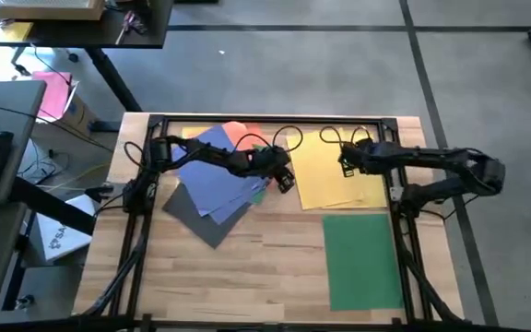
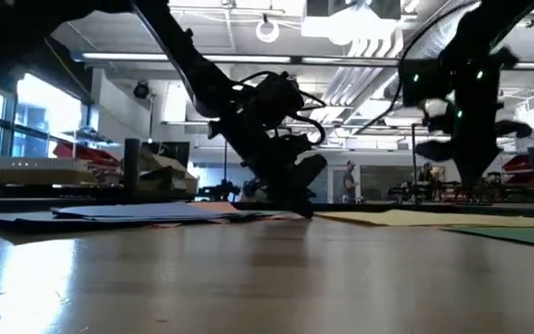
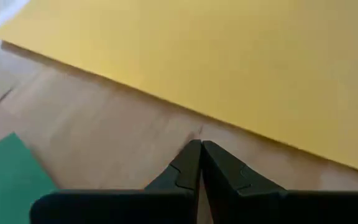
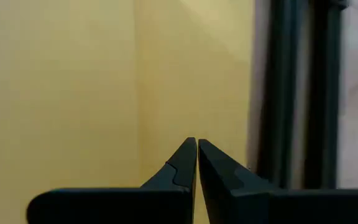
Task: Organize paper
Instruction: Adjust the top right yellow paper, then put the violet paper into the bottom left of the table
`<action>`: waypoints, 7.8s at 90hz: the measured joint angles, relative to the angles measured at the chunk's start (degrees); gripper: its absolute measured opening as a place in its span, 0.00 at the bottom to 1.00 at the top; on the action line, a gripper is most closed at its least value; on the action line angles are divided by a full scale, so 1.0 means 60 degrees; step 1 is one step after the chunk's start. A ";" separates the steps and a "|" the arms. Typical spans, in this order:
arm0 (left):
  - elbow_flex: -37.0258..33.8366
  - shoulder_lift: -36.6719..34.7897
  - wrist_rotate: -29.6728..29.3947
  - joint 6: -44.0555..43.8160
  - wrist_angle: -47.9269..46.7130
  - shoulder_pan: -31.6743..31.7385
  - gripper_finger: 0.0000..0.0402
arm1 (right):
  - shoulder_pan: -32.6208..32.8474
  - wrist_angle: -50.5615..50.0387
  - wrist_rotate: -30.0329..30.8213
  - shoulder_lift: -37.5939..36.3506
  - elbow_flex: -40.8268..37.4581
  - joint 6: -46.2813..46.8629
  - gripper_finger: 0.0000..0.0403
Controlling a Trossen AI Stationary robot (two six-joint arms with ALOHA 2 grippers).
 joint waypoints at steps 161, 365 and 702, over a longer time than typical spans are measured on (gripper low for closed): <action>-0.0047 0.0293 0.0608 -0.0256 0.0448 0.0044 0.00 | -0.0895 0.1379 -0.1146 0.1411 -0.0053 -0.0427 0.00; -0.0072 -0.0611 0.1257 -0.0347 -0.0450 -0.0619 0.00 | 0.2121 -0.1204 -0.3544 0.0336 -0.0117 0.0775 0.00; -0.5486 -0.6774 -0.3324 -0.9427 -0.9906 -0.5156 0.00 | 0.3312 1.0128 -0.4180 0.2771 0.1155 -0.2263 0.18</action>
